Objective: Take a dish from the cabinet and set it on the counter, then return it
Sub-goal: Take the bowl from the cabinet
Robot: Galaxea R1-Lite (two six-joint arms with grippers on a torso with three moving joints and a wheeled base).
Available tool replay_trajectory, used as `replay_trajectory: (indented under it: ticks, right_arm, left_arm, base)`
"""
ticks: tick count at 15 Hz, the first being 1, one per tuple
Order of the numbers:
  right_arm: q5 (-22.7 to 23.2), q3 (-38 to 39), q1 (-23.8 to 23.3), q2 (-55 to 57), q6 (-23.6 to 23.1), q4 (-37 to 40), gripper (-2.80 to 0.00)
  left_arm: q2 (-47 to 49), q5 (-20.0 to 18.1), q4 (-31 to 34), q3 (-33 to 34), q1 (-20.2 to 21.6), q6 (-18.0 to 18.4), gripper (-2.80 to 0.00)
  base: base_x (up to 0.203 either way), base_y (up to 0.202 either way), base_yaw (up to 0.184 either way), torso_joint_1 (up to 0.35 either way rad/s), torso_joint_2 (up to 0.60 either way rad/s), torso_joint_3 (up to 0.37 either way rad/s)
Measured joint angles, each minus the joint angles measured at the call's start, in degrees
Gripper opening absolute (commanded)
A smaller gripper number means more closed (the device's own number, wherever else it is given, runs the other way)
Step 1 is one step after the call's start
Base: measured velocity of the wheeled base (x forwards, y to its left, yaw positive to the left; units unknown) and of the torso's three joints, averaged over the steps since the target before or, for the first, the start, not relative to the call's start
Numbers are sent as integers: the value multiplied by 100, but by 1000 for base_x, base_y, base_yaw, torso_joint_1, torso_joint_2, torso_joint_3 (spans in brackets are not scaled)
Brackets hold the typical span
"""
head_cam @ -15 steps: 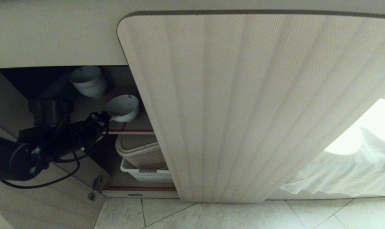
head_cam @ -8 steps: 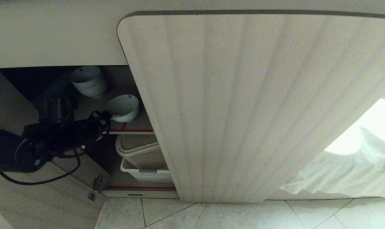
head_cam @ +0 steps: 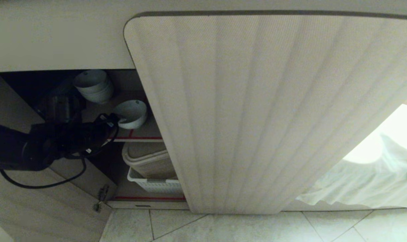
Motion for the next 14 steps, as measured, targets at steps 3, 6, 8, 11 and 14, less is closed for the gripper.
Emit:
replay_trajectory:
  ticks: [3,6,8,11,14]
  right_arm:
    - [1,0,0,0,2,0,-280]
    - [-1,0,0,0,2,0,-280]
    - [3,0,0,0,2,0,-280]
    - [4,0,0,0,2,0,-280]
    - [1,0,0,0,3,0,-280]
  left_arm:
    - [55,81,3,-27,0,2,0]
    - [103,108,-9,-66,-5,1,0]
    - [135,111,-2,-74,-9,0,0]
    - [189,119,-22,-93,-16,0,0]
    - [213,127,-48,-127,-29,2,0]
  base:
    - [0,0,0,0,0,0]
    - [0,0,0,0,0,0]
    - [0,0,0,0,0,0]
    - [0,0,0,0,0,0]
    - [0,0,0,0,0,0]
